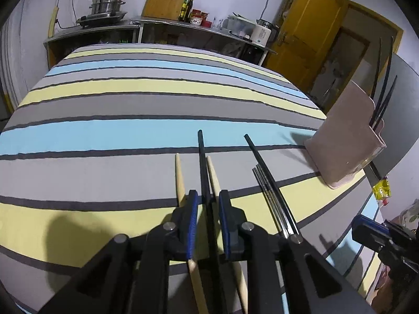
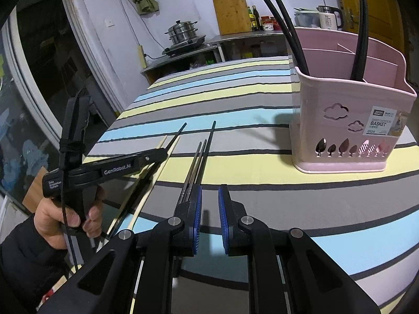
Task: Organize utensils
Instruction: 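Lower the left tool onto a black chopstick while the right tool lowers onto another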
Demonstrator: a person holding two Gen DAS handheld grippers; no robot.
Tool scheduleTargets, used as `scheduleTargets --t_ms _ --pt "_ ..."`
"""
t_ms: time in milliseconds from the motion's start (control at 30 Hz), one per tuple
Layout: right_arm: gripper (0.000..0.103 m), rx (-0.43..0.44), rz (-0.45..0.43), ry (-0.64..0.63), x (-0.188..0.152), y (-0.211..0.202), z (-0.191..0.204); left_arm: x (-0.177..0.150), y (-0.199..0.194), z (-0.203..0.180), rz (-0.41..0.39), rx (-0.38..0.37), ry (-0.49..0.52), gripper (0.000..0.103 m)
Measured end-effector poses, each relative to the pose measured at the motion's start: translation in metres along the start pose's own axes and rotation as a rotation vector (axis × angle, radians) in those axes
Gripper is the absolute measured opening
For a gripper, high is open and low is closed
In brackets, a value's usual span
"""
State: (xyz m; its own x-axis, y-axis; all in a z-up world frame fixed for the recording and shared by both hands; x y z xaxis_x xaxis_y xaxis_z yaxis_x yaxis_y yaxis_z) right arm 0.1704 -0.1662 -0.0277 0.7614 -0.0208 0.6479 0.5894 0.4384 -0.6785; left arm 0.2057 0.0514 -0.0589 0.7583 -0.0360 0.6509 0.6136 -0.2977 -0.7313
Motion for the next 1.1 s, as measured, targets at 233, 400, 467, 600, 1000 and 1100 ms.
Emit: scheduleTargets --t_ms 233,400,467,600,1000,1100 --pt "0.014 0.000 0.000 -0.014 0.004 0.003 0.005 -0.003 -0.004 0.004 0.009 0.064 0.026 0.014" --pt "0.014 -0.004 0.005 -0.025 0.010 0.013 0.009 -0.002 -0.003 0.004 0.022 0.082 0.032 0.014" --pt "0.014 -0.009 0.009 -0.031 0.013 0.019 0.012 0.001 -0.001 0.005 0.030 0.079 0.013 0.014" --pt "0.014 -0.017 0.020 -0.033 0.021 0.037 0.016 0.006 0.004 0.006 0.038 0.080 0.013 0.014" --pt "0.014 -0.050 0.104 -0.040 0.028 0.089 0.016 -0.004 -0.006 0.013 0.045 0.073 0.032 0.011" --pt "0.014 -0.047 0.112 -0.042 0.028 0.091 0.014 -0.004 -0.006 0.013 0.045 0.071 0.031 0.011"
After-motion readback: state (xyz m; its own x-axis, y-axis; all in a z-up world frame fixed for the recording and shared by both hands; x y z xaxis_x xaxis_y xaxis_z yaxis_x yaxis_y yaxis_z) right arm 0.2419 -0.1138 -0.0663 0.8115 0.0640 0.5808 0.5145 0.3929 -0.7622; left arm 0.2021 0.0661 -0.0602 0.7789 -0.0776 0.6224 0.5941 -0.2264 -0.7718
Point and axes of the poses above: each gripper's, at about its wrist camera, not at the fingertips, and y roughly the way its jaws point, z to its left, x to its top, the point moved 3 cm from there along y, roughly the way its jaws point, and after that the axes turned 7 degrees about y, right-handed, at the moved point
